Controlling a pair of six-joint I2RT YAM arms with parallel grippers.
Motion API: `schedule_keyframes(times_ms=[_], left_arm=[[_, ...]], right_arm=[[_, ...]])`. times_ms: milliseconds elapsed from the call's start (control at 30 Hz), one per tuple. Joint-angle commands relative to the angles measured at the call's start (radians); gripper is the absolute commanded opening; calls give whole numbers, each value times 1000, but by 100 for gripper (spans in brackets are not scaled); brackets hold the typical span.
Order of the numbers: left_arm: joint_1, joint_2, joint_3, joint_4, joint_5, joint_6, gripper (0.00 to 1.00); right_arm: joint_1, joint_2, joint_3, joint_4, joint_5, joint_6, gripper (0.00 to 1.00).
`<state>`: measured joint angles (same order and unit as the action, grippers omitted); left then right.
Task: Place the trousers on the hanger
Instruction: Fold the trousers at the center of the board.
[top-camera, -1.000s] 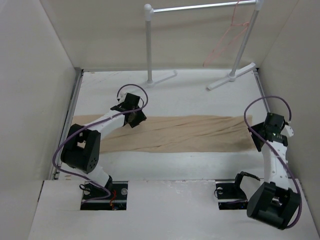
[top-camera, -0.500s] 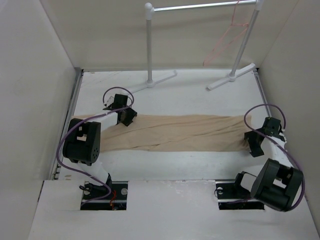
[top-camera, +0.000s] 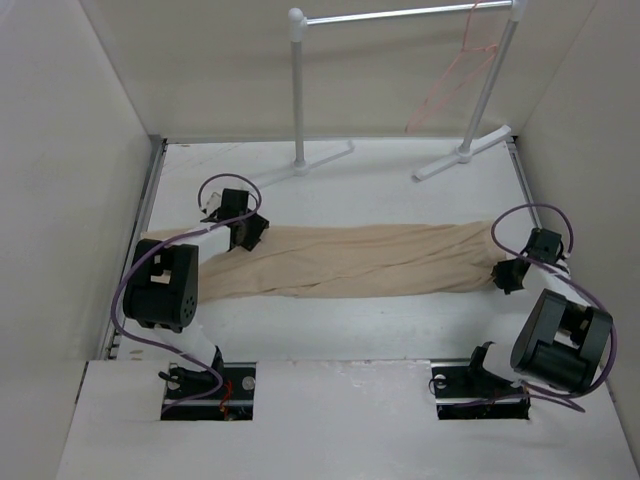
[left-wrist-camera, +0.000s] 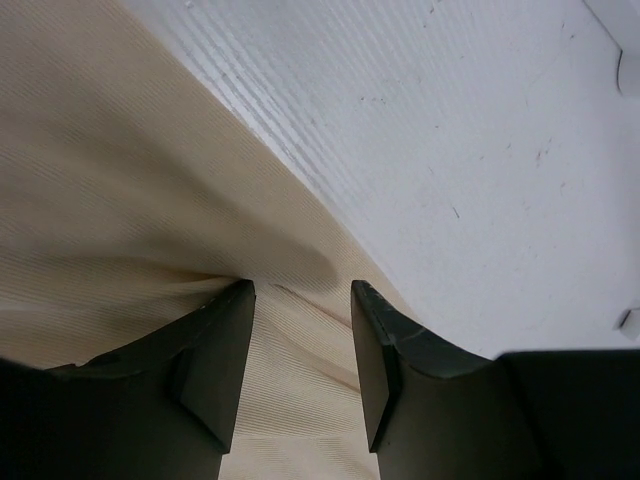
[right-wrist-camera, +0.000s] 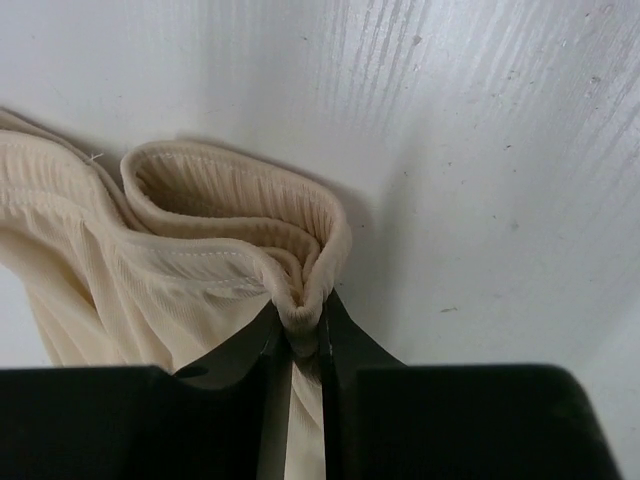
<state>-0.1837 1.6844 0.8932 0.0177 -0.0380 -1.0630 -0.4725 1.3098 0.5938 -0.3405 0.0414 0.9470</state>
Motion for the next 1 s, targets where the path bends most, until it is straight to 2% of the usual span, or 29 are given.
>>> schedule_keyframes(times_ms=[0,167,300,600,667,767,900,967], left_arm=[[5,-90,-36,-19,-45,26,42],[-33,-149,-59,-62,-37,38,42],[-114,-186,-50,-120,-36,47,42],[-458,-227,131,-304,-79,46,42],[-504,-247,173,-358,-121,47,42],[-491,-340,211,-474,-190,70,45],[-350,-539,220,-655,-226,142,47],[-259,-659,214,-711,-255,158,47]], right_arm=[[-12,-33,41,6,15,16,14],[-62,-95,148,-34,44,-13,9],[-68,-159,270,-95,87,-40,9],[-45,-259,604,-230,54,-168,10],[31,-274,624,-233,51,-188,10],[199,-285,643,-223,63,-214,10],[410,-264,696,-229,51,-225,10],[561,-241,742,-233,75,-217,9]])
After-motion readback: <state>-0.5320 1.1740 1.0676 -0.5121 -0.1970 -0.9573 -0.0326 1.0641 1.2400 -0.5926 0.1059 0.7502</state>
